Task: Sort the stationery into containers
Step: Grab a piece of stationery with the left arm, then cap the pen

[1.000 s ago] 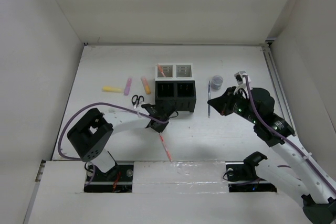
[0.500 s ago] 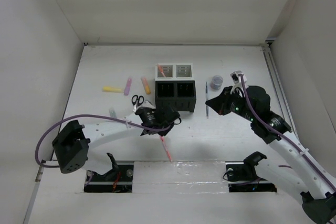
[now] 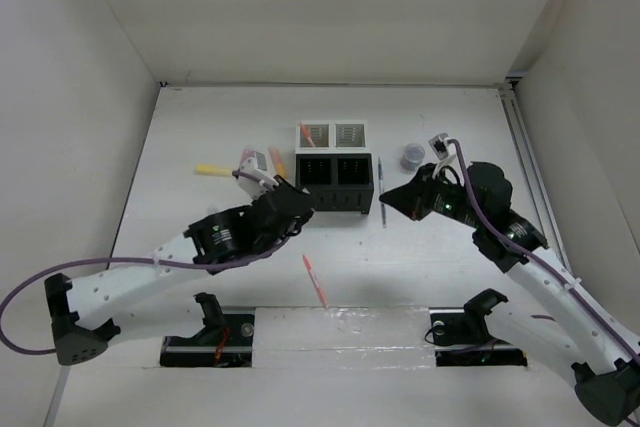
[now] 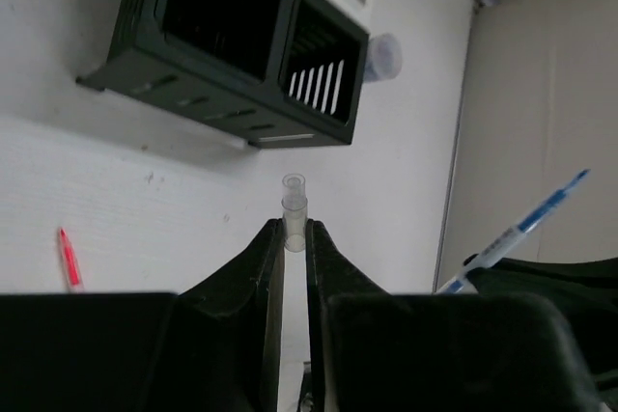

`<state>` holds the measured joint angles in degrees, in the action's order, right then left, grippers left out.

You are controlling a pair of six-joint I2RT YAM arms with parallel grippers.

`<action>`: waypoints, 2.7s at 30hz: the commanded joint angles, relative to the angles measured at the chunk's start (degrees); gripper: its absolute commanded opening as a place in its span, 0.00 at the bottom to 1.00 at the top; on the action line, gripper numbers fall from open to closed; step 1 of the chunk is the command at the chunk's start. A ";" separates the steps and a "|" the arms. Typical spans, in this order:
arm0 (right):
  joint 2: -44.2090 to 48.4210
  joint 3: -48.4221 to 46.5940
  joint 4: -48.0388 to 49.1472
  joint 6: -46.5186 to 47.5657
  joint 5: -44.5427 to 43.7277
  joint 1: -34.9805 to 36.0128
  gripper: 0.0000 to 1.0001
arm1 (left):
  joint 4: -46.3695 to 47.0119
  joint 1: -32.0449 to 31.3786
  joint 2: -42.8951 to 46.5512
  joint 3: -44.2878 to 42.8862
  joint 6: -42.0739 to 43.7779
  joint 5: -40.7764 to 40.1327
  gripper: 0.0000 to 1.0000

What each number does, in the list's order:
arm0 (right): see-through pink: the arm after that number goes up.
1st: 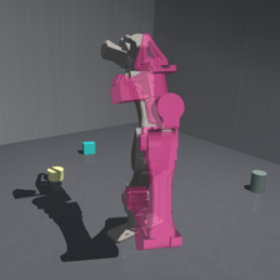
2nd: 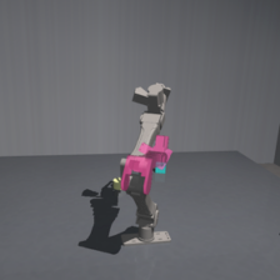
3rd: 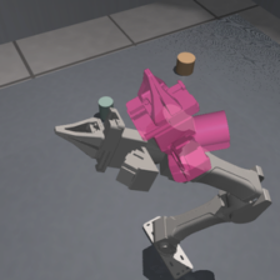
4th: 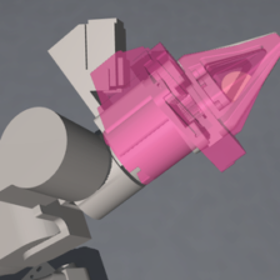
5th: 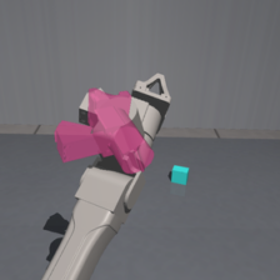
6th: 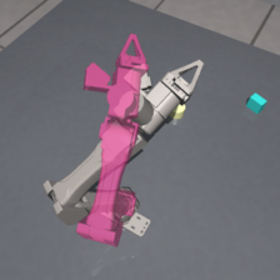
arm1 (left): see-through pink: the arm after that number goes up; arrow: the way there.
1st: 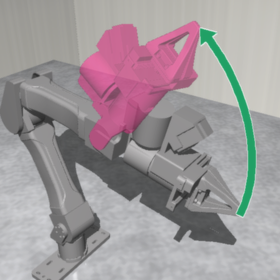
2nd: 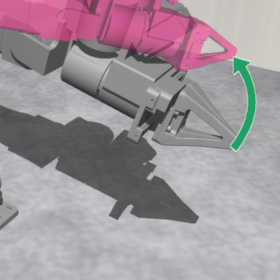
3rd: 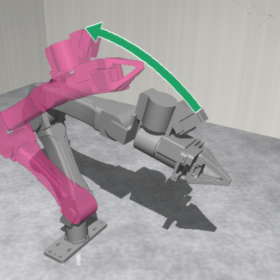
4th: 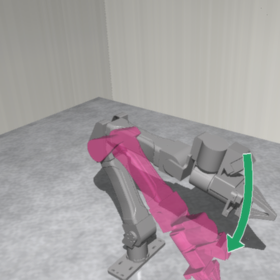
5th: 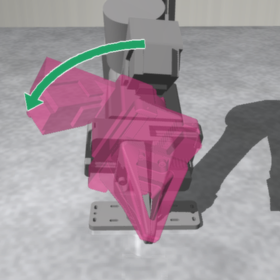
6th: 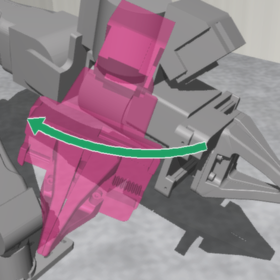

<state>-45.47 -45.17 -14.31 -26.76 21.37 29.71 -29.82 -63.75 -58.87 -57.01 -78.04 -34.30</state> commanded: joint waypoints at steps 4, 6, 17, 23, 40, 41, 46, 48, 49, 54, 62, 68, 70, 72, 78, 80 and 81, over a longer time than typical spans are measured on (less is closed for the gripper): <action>-2.42 5.26 18.07 -8.99 12.47 4.90 0.00 | 10.54 -0.06 10.08 -0.03 25.07 -8.07 0.00; -3.74 5.27 21.06 -9.70 9.15 10.69 0.00 | 13.46 -0.06 12.54 0.59 29.77 -7.53 0.00; -18.76 1.93 42.77 -16.47 9.74 26.35 0.00 | 25.95 -0.06 28.62 8.23 46.21 0.11 0.00; -22.73 -0.88 50.52 -20.43 11.59 30.48 0.00 | 30.26 -0.06 34.96 12.80 49.91 6.00 0.00; -27.04 -4.58 50.60 -18.68 9.84 31.02 0.00 | 28.86 -0.06 36.28 11.76 48.16 8.73 0.00; -27.04 -4.58 50.60 -18.68 9.84 31.02 0.00 | 28.86 -0.06 36.28 11.75 47.55 8.73 0.00; -27.04 -5.10 50.60 -18.06 9.31 31.02 0.00 | 27.63 -0.06 36.81 11.75 45.70 8.73 0.00; -27.04 -5.11 50.60 -18.06 9.31 31.02 0.00 | 27.10 -0.06 37.34 11.75 45.09 8.11 0.00; -27.04 -5.11 50.60 -17.54 8.70 31.02 0.00 | 27.10 -0.06 37.34 11.75 45.08 8.11 0.00; -27.04 -5.11 50.08 -17.01 8.17 31.02 0.00 | 26.58 -0.06 37.34 11.75 43.94 8.64 0.00; -26.51 -5.63 49.29 -15.95 6.33 31.02 0.00 | 27.10 -0.06 37.34 11.75 42.89 9.87 0.00; -26.51 -5.63 48.76 -15.95 6.32 31.02 0.00 | 26.58 -0.06 37.34 11.23 42.88 10.40 0.00; -25.98 -5.63 48.76 -15.95 6.32 31.02 0.00 | 26.57 -0.06 37.34 11.22 42.36 9.79 0.00; -25.98 -5.63 48.76 -15.95 6.32 31.02 0.00 | 26.57 -0.06 37.34 11.22 42.36 9.17 0.00; -25.45 -5.63 48.23 -15.95 6.94 31.02 0.00 | 26.04 -0.06 37.34 11.22 42.36 7.24 0.00; -25.45 -5.63 48.23 -15.95 6.94 31.02 0.00 | 26.04 -0.06 37.86 11.22 41.83 6.71 0.00; -25.98 -5.63 48.23 -15.95 7.46 31.02 0.00 | 26.04 -0.06 37.87 11.22 41.83 6.71 0.00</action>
<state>-72.69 -48.29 32.10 -43.72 28.29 60.45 -4.82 -63.75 -22.15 -44.34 -35.83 -26.33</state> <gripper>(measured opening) 0.053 0.064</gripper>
